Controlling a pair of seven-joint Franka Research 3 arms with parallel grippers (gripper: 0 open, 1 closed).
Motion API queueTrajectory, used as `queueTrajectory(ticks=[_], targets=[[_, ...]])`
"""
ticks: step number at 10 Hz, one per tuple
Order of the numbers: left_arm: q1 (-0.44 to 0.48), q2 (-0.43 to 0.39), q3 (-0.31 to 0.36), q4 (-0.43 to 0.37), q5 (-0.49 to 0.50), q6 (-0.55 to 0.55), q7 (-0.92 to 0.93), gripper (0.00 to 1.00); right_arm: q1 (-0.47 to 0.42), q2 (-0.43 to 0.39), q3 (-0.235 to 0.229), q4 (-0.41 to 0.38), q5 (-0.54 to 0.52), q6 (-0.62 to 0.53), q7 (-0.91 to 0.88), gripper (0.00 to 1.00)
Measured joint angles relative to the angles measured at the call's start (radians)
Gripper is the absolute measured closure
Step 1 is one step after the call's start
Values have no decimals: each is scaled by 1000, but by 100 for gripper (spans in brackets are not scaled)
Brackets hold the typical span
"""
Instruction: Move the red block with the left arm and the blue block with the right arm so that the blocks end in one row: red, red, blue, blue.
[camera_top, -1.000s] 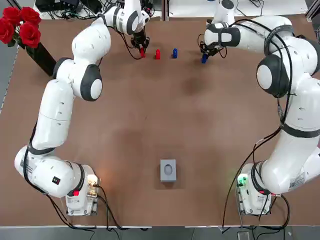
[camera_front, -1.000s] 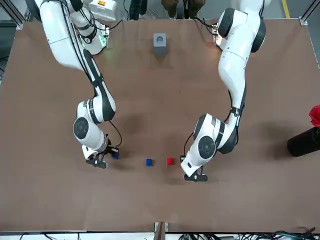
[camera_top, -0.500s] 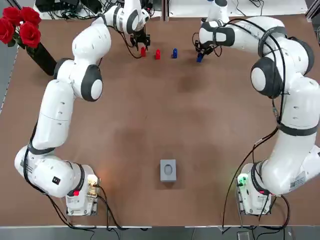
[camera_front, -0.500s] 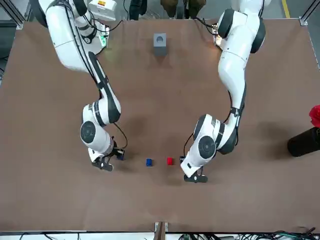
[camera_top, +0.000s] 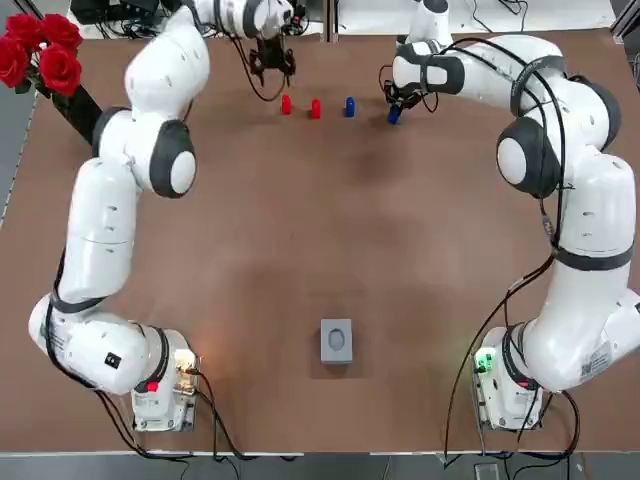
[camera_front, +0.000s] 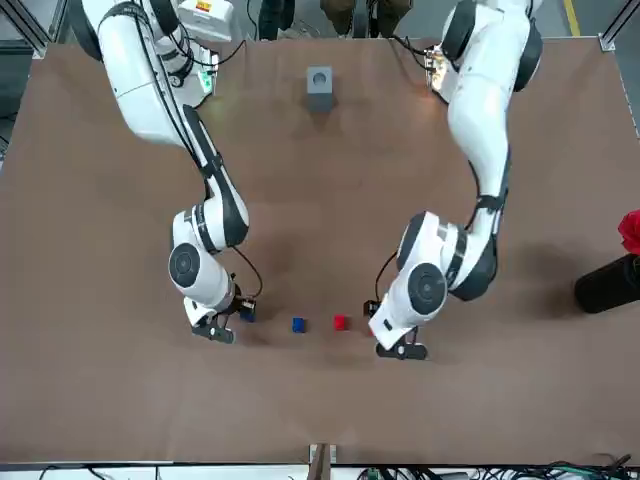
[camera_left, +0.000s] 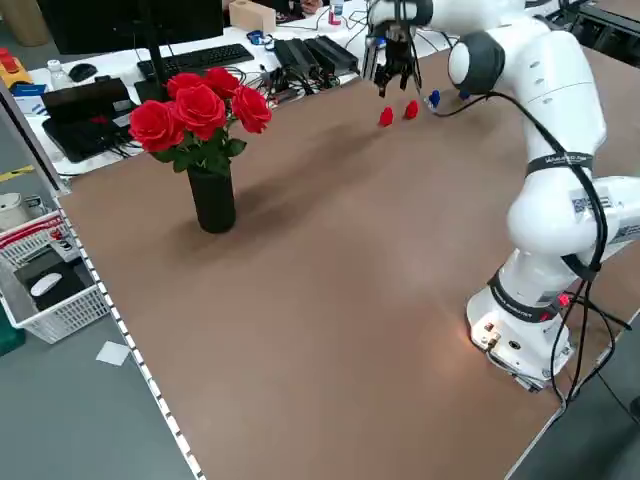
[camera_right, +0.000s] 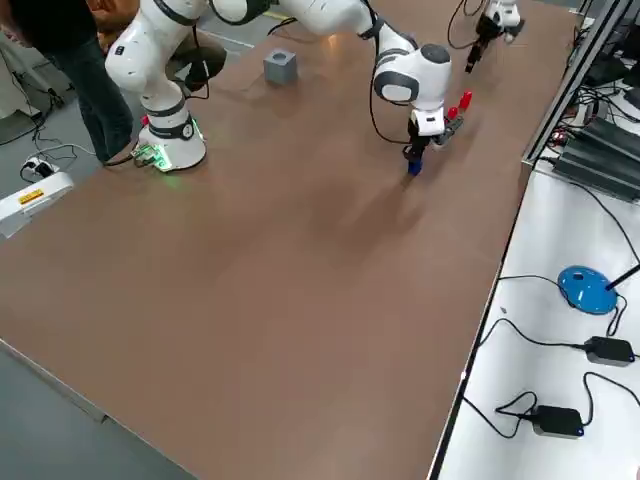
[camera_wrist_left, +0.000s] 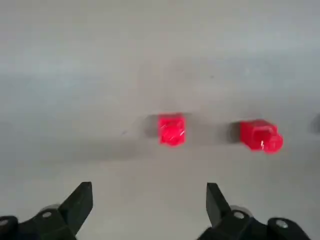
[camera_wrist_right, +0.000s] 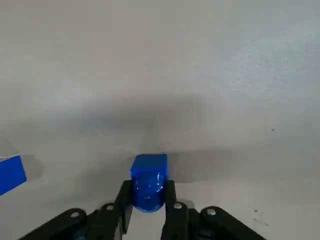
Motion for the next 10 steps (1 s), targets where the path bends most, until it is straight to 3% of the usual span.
queueTrajectory(ticks=[1,3,5,7,8,10], targets=[[36,-60,-4,-25,0,-33,33,0,1,3,2,5,0,-1,4,70],[135,-219,-33,-157,0,-41,105,0,4,9,3,15,-1,-3,12,70],[215,-427,-49,-347,0,-25,142,0,12,20,4,33,-2,-5,28,70],[269,-662,-52,-585,0,47,203,0,18,25,4,44,-5,-12,33,69],[296,-771,-52,-691,0,67,245,0,20,30,4,44,-6,-13,33,64],[342,-924,-51,-805,0,29,290,0,23,39,4,44,-6,-13,35,55]])
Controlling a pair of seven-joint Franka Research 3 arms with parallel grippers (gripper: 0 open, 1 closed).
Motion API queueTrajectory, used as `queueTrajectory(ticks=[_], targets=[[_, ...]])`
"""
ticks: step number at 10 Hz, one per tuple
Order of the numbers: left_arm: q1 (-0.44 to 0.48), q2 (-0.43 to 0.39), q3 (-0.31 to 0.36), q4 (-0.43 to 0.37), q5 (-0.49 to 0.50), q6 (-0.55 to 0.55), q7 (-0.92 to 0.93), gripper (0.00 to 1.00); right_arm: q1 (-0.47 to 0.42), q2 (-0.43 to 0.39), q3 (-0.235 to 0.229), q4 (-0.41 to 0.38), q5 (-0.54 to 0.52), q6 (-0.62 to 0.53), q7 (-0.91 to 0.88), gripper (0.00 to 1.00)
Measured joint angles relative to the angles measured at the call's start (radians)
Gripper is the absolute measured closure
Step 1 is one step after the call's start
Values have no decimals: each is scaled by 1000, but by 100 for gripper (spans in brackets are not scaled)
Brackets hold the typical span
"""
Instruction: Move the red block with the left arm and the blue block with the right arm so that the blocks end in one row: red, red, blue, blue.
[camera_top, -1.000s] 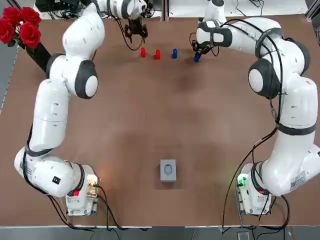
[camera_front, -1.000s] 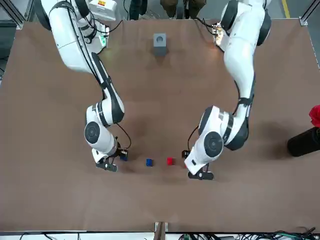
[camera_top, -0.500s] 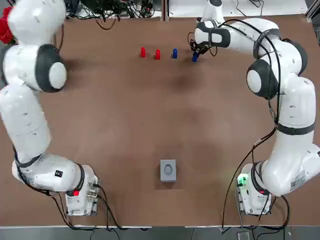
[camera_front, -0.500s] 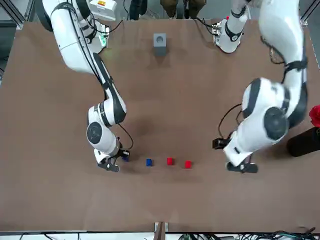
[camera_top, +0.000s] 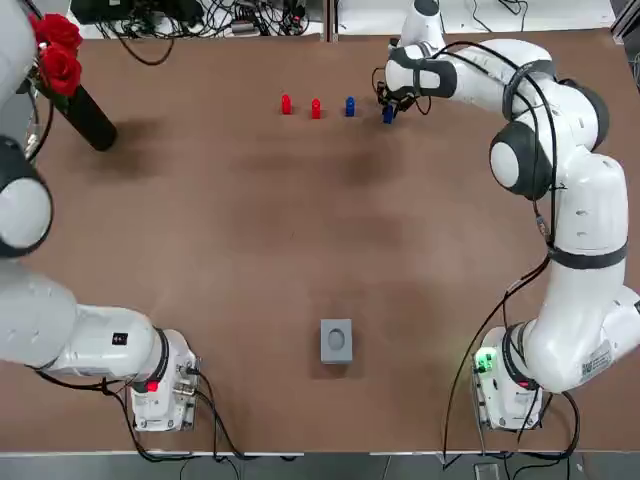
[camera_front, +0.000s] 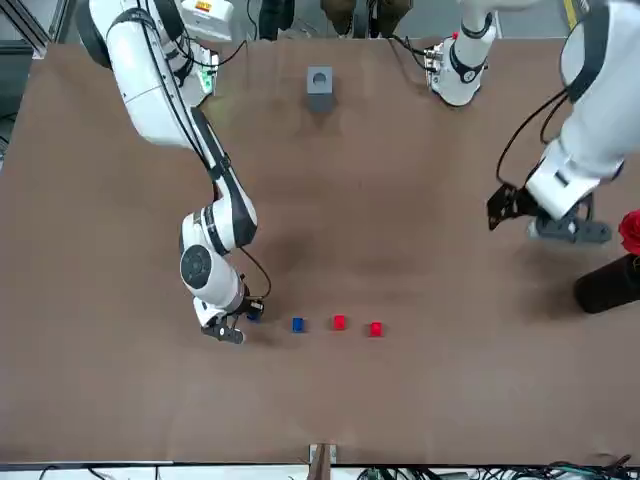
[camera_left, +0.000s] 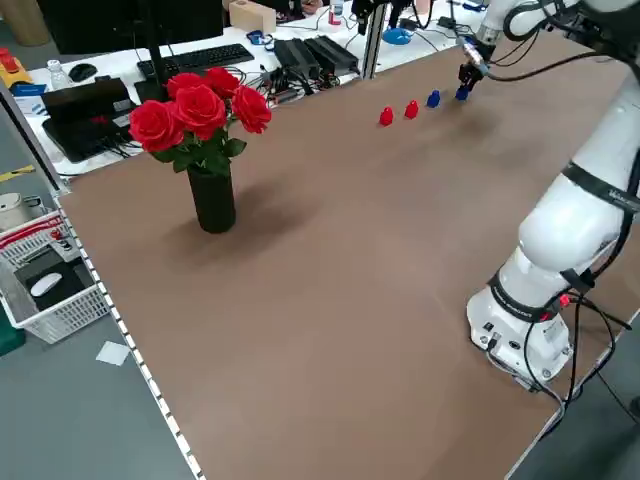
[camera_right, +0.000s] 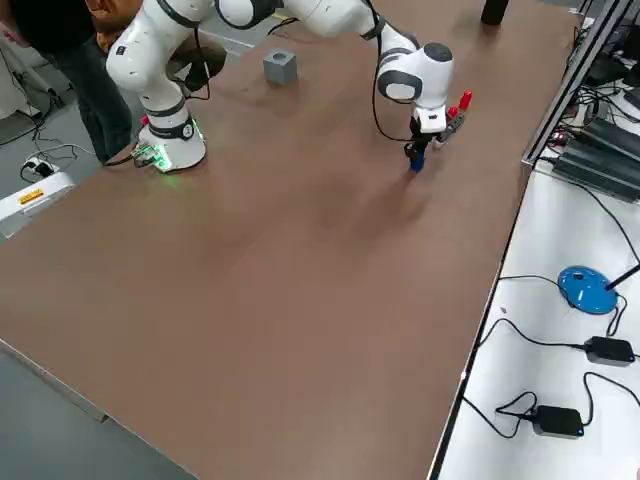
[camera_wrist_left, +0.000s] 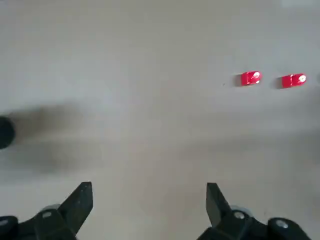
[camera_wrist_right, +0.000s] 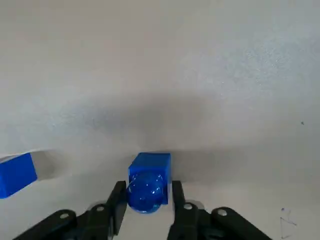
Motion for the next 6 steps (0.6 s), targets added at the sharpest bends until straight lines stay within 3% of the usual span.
queueTrajectory(ticks=[3,6], targets=[[47,-57,6,33,0,-138,16,0,0,4,0,7,-2,-4,2,52],[82,-58,11,89,0,-222,69,0,-2,-7,-3,38,-2,-63,29,14]])
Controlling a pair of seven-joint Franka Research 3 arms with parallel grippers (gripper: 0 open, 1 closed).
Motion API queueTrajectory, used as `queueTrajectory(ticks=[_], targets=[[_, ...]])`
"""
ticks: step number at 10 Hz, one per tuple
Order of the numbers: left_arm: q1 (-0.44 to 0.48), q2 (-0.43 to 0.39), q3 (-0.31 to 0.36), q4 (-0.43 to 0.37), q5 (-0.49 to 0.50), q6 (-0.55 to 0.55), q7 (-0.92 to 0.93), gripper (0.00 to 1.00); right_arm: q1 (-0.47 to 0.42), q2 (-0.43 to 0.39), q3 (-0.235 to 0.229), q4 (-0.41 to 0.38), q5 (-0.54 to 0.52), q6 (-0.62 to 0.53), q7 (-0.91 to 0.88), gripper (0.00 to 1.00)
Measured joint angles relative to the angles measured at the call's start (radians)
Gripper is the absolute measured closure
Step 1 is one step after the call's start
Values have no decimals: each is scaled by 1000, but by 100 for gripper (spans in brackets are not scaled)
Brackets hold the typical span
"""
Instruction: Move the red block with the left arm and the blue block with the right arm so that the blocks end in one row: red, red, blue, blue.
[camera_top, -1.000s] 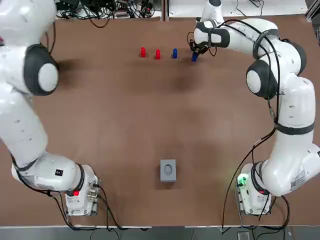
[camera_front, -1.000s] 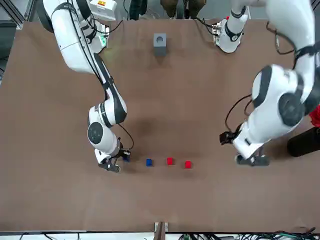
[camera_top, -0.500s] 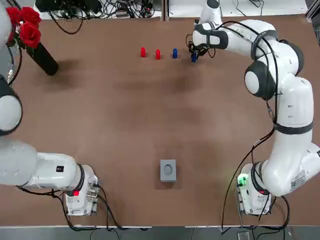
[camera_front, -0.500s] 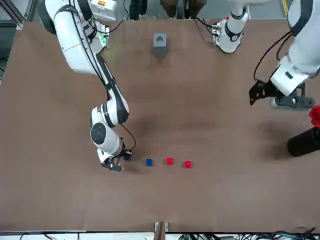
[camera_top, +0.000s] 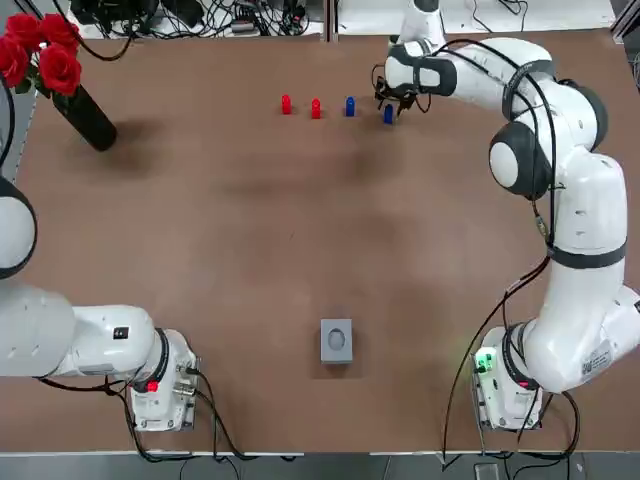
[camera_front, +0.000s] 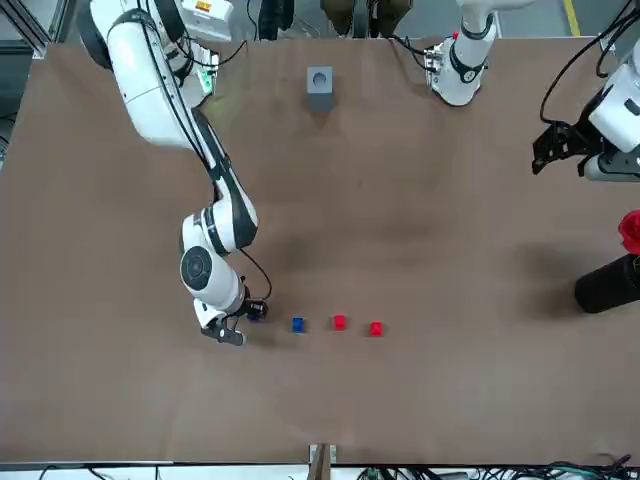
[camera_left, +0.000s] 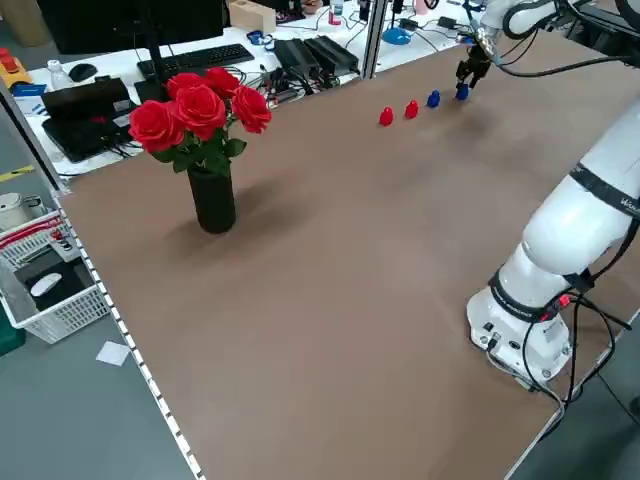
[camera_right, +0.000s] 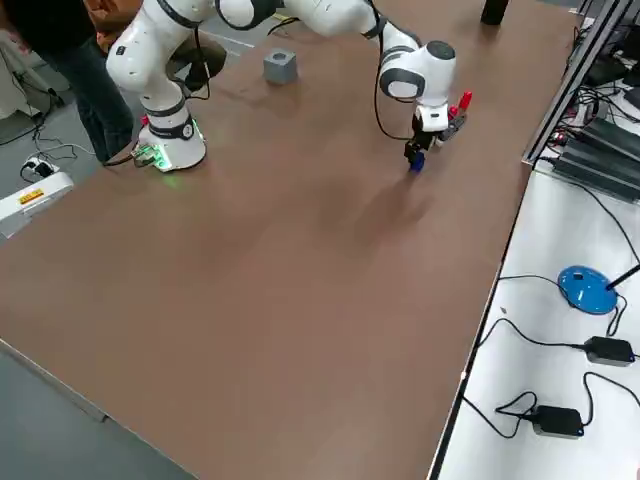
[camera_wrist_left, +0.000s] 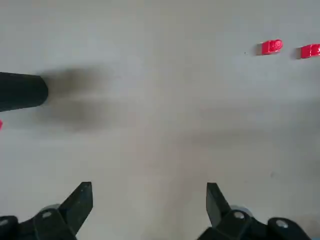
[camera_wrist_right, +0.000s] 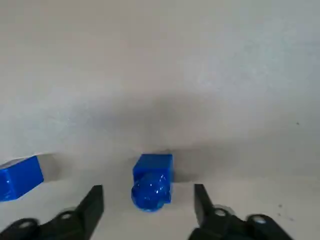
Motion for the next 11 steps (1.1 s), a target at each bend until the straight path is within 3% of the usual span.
queueTrajectory(ticks=[1,4,7,9,11], targets=[[2,4,2,18,0,-1,5,0,-5,-28,-2,10,0,-56,13,0],[1,74,1,111,0,-6,7,0,-84,-255,-13,-12,-1,-222,10,0],[1,102,1,131,0,-8,7,0,-239,-508,-24,-77,-5,-462,-169,0],[1,103,2,136,0,-10,7,0,-300,-631,-70,-114,-15,-592,-306,0],[2,103,3,137,0,-10,7,0,-310,-769,-116,-220,-39,-628,-415,0]])
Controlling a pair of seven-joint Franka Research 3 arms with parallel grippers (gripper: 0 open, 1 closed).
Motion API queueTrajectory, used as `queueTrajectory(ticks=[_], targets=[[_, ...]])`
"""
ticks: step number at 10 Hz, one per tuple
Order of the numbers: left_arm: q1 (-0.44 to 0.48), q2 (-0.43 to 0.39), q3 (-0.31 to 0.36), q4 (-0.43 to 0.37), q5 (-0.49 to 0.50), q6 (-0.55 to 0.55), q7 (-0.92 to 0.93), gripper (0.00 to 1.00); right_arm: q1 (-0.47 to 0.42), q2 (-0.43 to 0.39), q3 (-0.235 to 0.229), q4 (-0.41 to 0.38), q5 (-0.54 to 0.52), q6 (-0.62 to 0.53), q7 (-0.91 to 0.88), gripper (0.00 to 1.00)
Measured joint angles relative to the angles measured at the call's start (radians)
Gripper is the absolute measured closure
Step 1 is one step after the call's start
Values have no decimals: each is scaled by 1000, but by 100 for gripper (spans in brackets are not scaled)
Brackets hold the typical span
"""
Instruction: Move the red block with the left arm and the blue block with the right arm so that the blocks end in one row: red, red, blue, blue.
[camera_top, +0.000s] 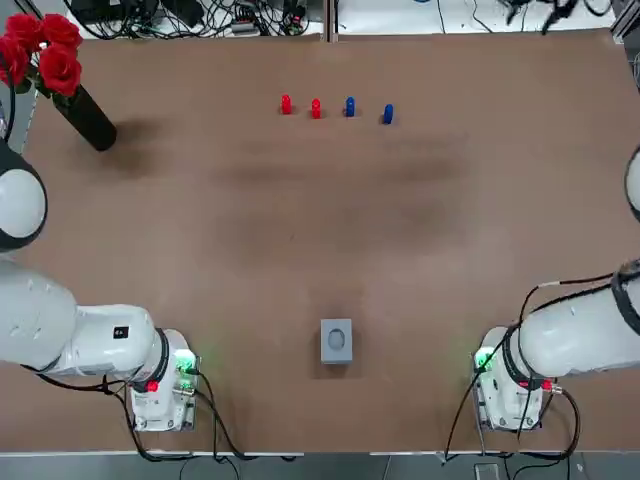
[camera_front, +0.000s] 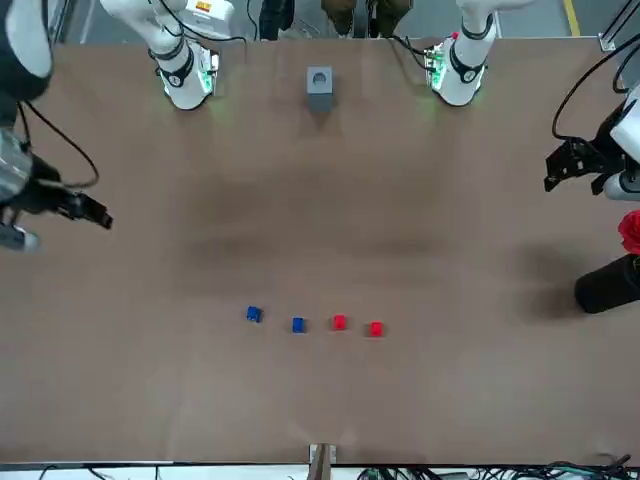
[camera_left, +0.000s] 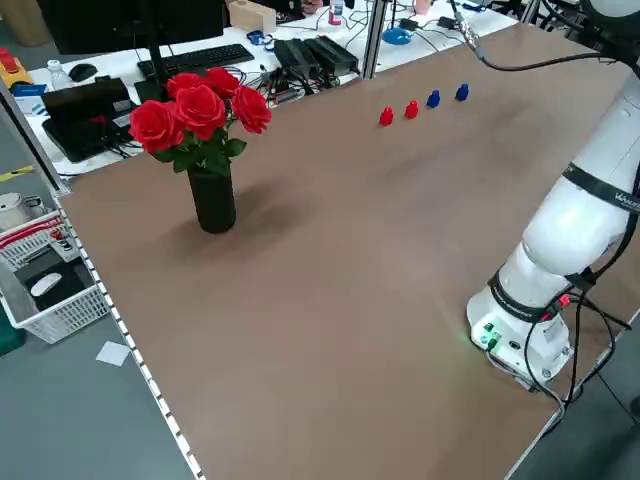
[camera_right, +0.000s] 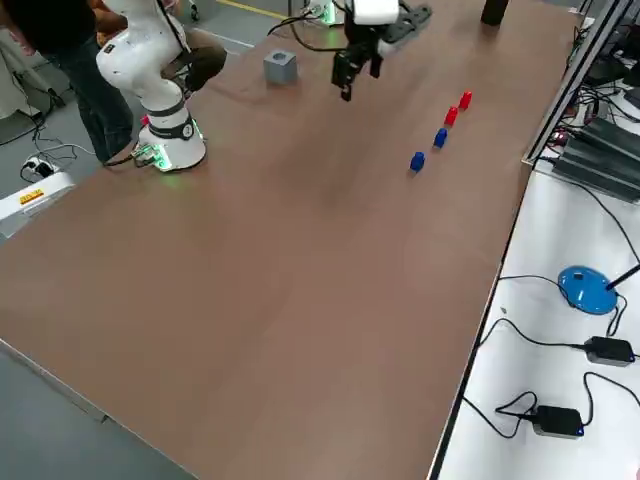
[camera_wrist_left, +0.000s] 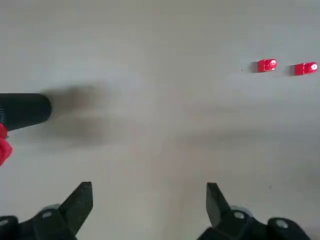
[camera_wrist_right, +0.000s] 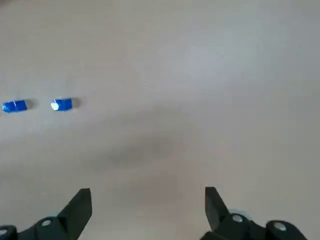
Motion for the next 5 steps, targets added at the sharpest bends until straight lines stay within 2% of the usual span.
queueTrajectory(ticks=[2,5], targets=[[1,0,1,0,0,0,0,0,-37,-92,-5,-59,-43,-62,-129,0],[5,0,2,1,0,0,0,0,-71,-115,-1,-60,-91,-89,-262,0]])
